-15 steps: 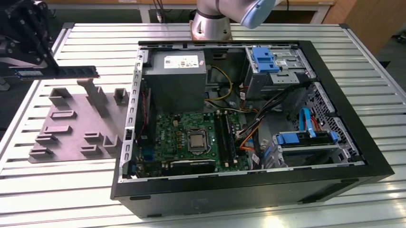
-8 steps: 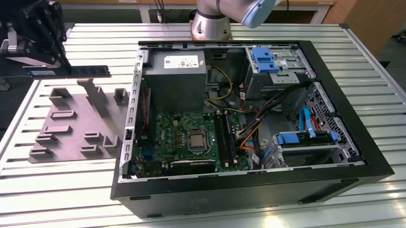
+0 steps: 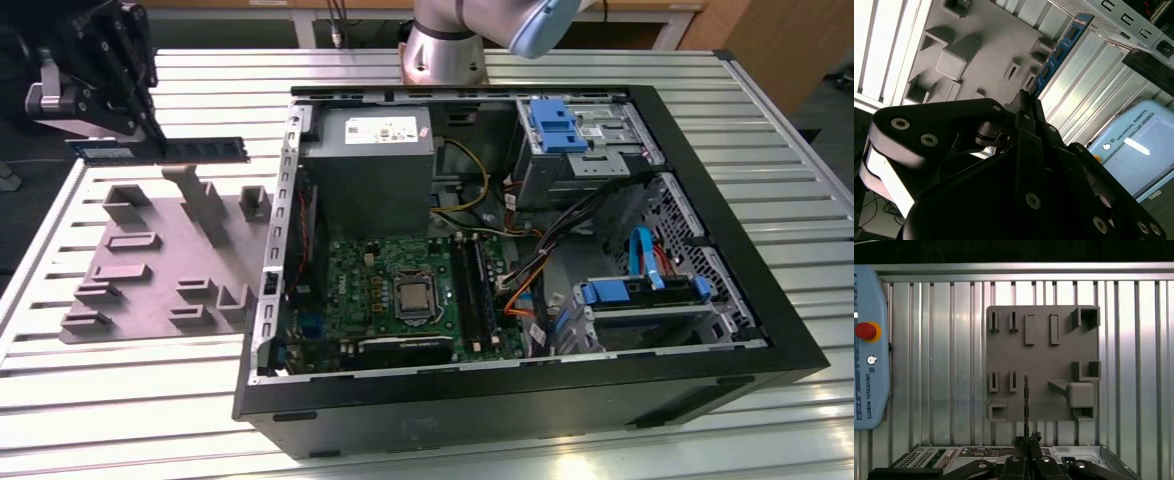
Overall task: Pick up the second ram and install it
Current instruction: 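Pick up the second ram and move it above second insertion slot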
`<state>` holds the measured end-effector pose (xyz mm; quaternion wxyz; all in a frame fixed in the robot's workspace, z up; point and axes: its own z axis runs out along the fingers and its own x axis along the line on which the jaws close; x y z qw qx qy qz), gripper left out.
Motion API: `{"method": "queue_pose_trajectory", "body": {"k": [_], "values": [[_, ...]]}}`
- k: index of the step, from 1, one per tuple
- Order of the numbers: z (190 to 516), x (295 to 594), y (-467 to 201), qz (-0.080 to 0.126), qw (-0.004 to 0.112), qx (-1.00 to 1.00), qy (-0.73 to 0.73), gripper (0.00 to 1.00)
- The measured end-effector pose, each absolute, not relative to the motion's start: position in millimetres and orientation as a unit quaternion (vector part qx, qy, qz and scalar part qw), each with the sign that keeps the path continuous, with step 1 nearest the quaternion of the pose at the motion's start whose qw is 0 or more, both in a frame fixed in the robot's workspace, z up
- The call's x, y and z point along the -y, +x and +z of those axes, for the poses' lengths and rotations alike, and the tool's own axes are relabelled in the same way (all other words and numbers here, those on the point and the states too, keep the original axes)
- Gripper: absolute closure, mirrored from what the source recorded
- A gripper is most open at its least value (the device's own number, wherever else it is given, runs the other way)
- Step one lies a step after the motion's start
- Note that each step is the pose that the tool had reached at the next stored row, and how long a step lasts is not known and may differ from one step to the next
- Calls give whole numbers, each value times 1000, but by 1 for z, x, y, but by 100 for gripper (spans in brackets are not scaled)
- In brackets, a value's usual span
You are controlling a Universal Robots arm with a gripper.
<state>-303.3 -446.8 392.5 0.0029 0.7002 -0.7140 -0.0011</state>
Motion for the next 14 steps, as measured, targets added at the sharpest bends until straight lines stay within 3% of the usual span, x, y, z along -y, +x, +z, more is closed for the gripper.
{"method": "queue_pose_trajectory", "body": {"k": [14], "values": [[392,447,-278,-1,3,714,700,86]]}}
